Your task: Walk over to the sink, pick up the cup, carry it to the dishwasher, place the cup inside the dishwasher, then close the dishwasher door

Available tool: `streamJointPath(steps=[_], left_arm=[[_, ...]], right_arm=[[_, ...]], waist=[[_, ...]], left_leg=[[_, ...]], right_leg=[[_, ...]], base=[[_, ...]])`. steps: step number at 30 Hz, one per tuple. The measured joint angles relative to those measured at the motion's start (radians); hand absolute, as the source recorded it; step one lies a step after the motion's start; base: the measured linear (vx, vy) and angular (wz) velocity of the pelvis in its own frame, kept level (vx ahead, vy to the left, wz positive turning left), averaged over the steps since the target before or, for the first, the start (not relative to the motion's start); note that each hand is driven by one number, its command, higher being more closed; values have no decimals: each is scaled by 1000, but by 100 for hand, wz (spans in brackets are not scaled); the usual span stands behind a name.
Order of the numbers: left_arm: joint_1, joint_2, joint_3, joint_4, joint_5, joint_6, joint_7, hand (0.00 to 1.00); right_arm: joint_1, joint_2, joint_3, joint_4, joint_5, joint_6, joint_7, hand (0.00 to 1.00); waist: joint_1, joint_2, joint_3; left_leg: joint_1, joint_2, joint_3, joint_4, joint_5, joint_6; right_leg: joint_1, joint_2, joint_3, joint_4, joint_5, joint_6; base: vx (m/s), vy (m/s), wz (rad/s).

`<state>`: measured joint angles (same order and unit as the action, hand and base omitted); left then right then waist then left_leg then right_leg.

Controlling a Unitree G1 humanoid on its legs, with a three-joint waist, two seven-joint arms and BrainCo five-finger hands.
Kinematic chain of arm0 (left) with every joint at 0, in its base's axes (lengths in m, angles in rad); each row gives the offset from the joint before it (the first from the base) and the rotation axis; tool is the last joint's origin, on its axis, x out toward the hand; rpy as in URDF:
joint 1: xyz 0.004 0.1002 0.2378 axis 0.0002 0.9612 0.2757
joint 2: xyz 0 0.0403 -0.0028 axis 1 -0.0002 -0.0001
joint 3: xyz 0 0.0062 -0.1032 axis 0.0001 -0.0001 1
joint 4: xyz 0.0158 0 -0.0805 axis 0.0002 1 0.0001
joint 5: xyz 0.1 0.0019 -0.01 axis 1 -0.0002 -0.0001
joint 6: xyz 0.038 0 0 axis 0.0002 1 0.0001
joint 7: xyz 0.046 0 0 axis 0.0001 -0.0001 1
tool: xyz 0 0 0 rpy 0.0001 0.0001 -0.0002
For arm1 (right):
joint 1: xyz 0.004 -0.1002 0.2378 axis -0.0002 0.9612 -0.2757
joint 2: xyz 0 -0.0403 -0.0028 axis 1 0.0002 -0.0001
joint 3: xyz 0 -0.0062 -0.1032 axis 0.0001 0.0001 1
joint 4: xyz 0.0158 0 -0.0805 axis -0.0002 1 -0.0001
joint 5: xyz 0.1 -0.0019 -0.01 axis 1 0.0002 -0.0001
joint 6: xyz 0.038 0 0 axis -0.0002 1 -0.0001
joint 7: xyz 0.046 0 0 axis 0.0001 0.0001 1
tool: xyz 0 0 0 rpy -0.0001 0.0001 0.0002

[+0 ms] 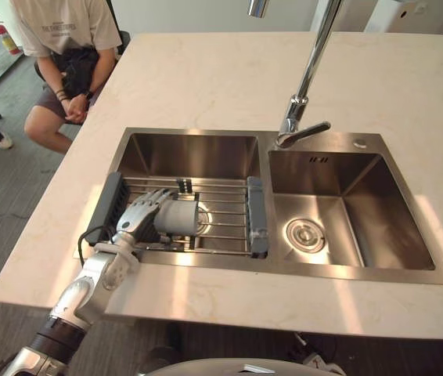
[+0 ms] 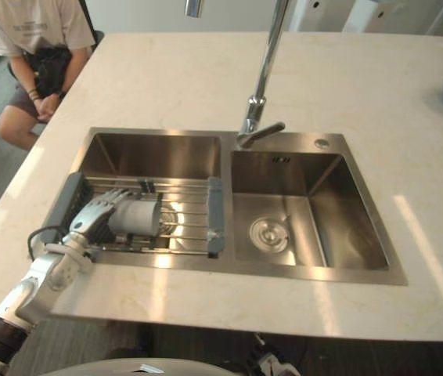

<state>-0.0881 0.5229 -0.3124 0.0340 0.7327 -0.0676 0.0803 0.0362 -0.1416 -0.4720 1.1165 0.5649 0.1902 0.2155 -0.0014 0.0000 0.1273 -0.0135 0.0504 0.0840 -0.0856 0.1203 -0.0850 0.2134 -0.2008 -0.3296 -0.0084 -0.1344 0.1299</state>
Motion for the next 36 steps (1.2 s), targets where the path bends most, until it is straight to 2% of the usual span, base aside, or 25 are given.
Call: streamJointPath(steps=[3,12,18,21,24,28,35,36], left_arm=[[-12,0,-14,16,24,7,-10,0],[-58,9,-59,76,37,18,-108,0],[-89,15,-93,99,36,22,-128,0],[-103,19,-107,106,36,36,-140,0],[-149,29,-131,123,35,57,-182,0],[-204,48,-158,156,35,68,-263,0],[-216,49,-172,135,34,59,-254,0],[-217,49,-172,135,34,58,-253,100]], right_arm=[[-4,-9,28,0,1,11,-1,0],[-3,-28,48,0,0,33,-6,0],[-5,-28,68,0,0,38,-7,0],[2,-27,87,0,0,30,-13,0],[2,-26,119,-2,0,14,-31,0],[1,-22,155,-7,0,-11,-66,0],[10,-14,159,-7,0,-35,-94,0],[10,-15,175,-8,0,-37,-95,0]], waist=[[1,1,0],[0,7,-5],[-1,7,-5],[-9,7,-5],[-19,7,-5],[-61,12,-9],[-79,17,-15],[-84,18,-15]], left_leg=[[4,0,2,0,0,0],[15,2,14,0,-5,0],[15,2,12,0,-2,2],[15,2,12,0,1,2],[14,3,16,0,-2,-3],[-1,7,29,0,-4,-3],[-1,8,46,6,-6,-2],[0,8,47,6,-6,-2]], right_leg=[[0,0,7,0,0,0],[1,-2,19,2,0,1],[1,-2,20,5,4,7],[-2,-2,22,8,5,9],[-8,-2,31,13,5,12],[-39,-4,49,19,6,14],[-44,-2,67,10,17,33],[-44,-2,67,9,17,33]], base=[[-10,-6,-3],[-9,-8,-4],[-12,-7,0],[-39,-19,-1],[-48,-11,-7],[-21,-7,-12],[45,-29,-8],[32,-29,-4]])
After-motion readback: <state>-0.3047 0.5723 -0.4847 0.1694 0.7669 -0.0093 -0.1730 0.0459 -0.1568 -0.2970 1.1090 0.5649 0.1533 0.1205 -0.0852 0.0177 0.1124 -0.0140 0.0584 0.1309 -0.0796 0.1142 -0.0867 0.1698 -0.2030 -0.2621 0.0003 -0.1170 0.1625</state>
